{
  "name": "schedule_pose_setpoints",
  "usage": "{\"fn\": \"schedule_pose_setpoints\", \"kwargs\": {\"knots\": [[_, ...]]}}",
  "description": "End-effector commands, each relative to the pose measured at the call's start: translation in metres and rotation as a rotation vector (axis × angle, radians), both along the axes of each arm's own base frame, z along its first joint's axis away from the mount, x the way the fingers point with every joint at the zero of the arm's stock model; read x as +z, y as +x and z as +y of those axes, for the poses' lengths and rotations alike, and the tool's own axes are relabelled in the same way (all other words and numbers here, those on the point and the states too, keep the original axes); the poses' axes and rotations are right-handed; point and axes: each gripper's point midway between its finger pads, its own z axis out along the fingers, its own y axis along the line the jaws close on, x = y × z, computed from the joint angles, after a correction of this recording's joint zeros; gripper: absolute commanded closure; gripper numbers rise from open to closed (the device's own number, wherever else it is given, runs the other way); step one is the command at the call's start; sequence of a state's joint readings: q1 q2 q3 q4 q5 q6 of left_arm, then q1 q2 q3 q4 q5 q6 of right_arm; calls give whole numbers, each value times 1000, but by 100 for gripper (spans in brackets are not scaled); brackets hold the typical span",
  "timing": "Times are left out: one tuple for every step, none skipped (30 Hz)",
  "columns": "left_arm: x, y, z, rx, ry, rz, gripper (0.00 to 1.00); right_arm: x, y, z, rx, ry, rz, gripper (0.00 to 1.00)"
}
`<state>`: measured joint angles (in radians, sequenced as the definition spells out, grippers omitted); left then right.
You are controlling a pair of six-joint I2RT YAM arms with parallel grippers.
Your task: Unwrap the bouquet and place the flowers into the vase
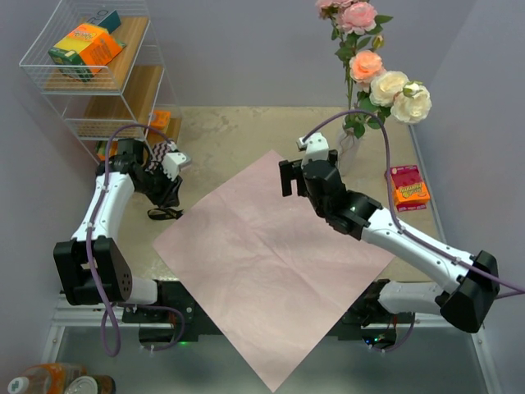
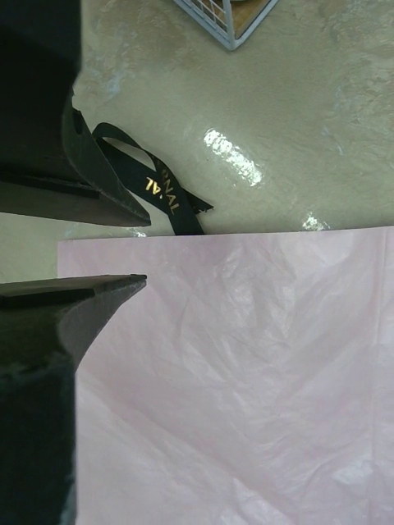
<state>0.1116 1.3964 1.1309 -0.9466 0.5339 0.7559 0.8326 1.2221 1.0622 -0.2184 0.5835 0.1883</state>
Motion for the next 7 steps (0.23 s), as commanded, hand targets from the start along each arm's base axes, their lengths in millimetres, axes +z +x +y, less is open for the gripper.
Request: {"fn": "schedule_pose_setpoints", "kwargs": {"knots": [[11, 8, -2, 28, -35, -48, 64, -27, -25, -10, -21, 78, 100, 1], [10, 8, -2, 31, -34, -47, 64, -24, -26, -8, -4, 93, 89, 1], [8, 7, -2, 32, -36, -44, 64, -26, -27, -7, 4, 93, 93, 1], [8, 6, -2, 32, -36, -44, 64, -26, -28, -4, 17, 95, 97, 1], [9, 7, -1, 38, -32, -50, 64, -29, -28, -4, 17, 89, 106, 1], [8, 8, 0, 44, -24, -51, 64, -27, -27, -2, 22, 91, 108, 1], [8, 10, 1, 54, -22, -60, 64, -28, -27, 0, 33, 88, 110, 1]]}}
